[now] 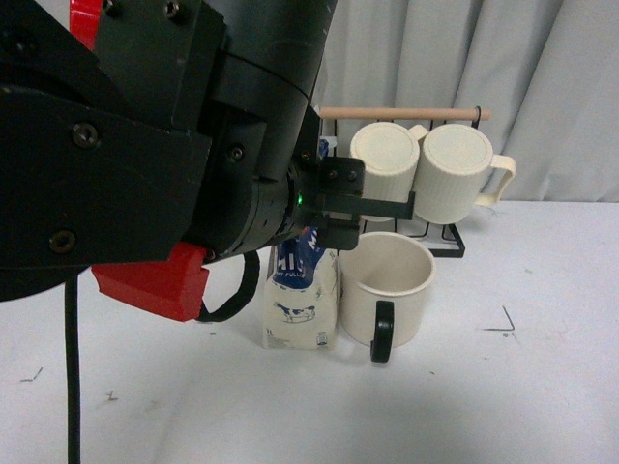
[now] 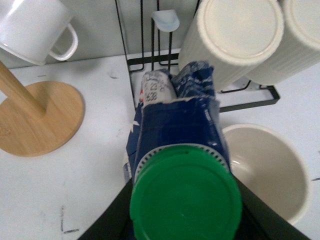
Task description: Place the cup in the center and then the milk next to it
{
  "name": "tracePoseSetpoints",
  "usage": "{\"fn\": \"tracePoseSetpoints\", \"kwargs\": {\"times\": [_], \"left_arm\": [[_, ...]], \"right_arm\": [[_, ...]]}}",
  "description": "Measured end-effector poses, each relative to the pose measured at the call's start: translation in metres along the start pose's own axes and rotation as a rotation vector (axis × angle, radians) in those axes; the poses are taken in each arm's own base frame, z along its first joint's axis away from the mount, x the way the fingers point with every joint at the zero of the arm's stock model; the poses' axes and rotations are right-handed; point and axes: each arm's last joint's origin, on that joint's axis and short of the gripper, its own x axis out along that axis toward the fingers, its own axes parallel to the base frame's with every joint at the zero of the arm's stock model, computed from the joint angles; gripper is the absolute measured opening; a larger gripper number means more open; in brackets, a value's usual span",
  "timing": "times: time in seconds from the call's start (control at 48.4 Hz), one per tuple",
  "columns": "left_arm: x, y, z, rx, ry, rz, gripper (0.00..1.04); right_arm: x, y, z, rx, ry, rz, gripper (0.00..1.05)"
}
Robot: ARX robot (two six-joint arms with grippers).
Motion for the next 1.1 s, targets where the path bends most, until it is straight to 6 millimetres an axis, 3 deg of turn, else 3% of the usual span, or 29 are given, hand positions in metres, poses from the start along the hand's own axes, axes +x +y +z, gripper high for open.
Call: {"fn": "tracePoseSetpoints", "kwargs": {"times": [0.103,0.124,0.165,0.186,0.207,0.248,0.331,0.538,0.682,1.096], "left_arm": [[-0.052,0.008,0.023,-0.120,-0.124,-0.063,0.96],[-0.069,0.014,0.030,-0.137,-0.174,-0.063,0.99],[-0.107,0.032,0.038,-0.161,-0.256,-0.059,0.98],[-0.133,0.050,0.039,-0.170,-0.381,0.018,0.93],[-0.159,0.077,0.032,-0.141,-0.453,0.118,0.80],[-0.176,0.099,0.017,-0.114,-0.483,0.183,0.69],[-0.186,0.113,0.001,-0.095,-0.496,0.220,0.56],[-0.190,0.126,-0.032,-0.047,-0.456,0.194,0.25],[-0.198,0.135,-0.045,-0.051,-0.476,0.198,0.02],[-0.210,0.147,-0.074,-0.049,-0.475,0.199,0.02]], "right_arm": [[0.000,0.000,0.000,0.000,0.000,0.000,0.98],[0.000,0.000,0.000,0.000,0.000,0.000,0.98],[0.000,0.000,0.000,0.000,0.000,0.000,0.98],[0.000,0.000,0.000,0.000,0.000,0.000,0.98],[0.000,0.000,0.000,0.000,0.001,0.000,0.98],[0.000,0.000,0.000,0.000,0.000,-0.001,0.98],[0.000,0.000,0.000,0.000,0.000,0.000,0.98],[0.000,0.000,0.000,0.000,0.000,0.000,0.98],[0.000,0.000,0.000,0.000,0.000,0.000,0.98],[0.000,0.000,0.000,0.000,0.000,0.000,0.98]]}}
